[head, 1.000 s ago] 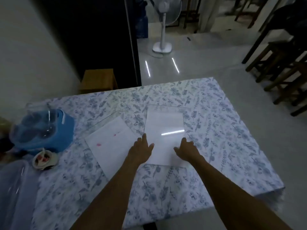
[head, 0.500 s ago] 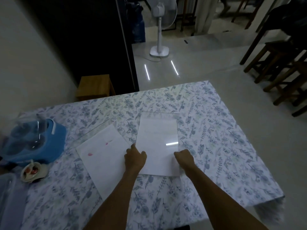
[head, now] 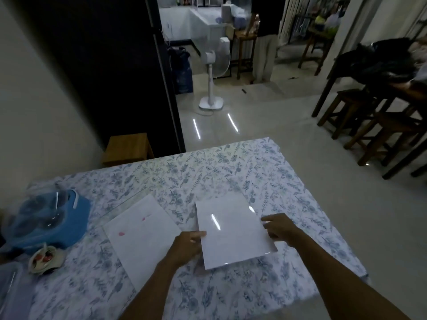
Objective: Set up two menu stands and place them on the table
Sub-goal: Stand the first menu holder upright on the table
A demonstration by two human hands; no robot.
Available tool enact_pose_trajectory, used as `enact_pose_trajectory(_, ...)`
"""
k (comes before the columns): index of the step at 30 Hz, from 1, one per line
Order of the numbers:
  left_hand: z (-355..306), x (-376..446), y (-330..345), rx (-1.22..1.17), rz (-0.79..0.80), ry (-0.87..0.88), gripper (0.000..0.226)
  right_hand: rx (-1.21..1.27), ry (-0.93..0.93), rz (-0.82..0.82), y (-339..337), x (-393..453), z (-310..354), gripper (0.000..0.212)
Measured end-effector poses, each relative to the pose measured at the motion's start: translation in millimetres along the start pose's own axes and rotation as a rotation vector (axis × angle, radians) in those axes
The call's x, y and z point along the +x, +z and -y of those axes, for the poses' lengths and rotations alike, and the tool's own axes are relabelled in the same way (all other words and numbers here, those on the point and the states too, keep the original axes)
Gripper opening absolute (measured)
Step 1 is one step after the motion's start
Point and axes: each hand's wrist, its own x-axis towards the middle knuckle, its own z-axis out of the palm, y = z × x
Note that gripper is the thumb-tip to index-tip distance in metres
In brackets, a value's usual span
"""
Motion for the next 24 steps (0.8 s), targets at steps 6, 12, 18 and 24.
enact_pose_trajectory(6,-14.9,-22.7,-9.9,-0.039,-0.022,0.182,0.033,0.115,-0.081,0.239,-36.0,-33.9,8.9,0.03)
enact_pose_trajectory(12,-37.2,-26.3,-43.0,0.004,-0.089,0.269,0.022,0.202,-0.172,0.252,-40.2,-47.6,39.4,0.025)
enact_pose_trajectory(18,-59.5,-13.0,-62.7,0.084,-0.139,0.288,0.015,0.208,-0.298,0.186,-38.1,-39.2,66.8,0.017)
enact_pose_trajectory(24,-79.4,16.7,-73.2,0.136,-0.274,0.295,0.025,0.163,-0.41,0.062,-28.9,-13.0,91.1,0.015)
